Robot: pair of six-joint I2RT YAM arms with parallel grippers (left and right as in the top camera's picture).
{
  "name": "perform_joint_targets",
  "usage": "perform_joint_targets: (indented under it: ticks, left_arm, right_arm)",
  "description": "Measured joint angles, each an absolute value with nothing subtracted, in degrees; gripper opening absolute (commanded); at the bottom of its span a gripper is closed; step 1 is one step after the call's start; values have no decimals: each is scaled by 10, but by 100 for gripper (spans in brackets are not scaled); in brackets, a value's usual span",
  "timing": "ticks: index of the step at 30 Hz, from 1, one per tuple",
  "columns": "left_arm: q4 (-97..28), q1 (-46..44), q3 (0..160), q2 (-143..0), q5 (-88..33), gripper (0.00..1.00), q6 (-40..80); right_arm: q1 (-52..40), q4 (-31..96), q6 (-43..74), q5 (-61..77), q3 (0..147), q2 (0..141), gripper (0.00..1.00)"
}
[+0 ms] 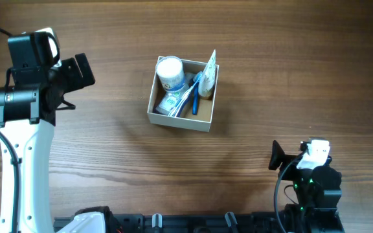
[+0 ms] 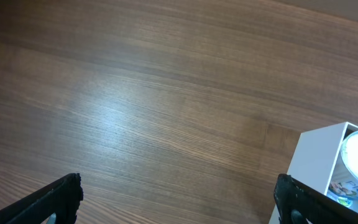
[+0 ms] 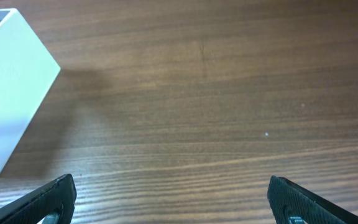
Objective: Pack container
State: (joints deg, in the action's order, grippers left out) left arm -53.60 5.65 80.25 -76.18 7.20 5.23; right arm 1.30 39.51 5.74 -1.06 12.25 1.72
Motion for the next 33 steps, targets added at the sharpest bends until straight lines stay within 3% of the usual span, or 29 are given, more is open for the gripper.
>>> perform_joint_targets:
  ticks: [33]
  left_arm:
    - [-555,56,795,-717,103,100,34]
  right_arm:
    - [13,372,57,-10,95,11,100]
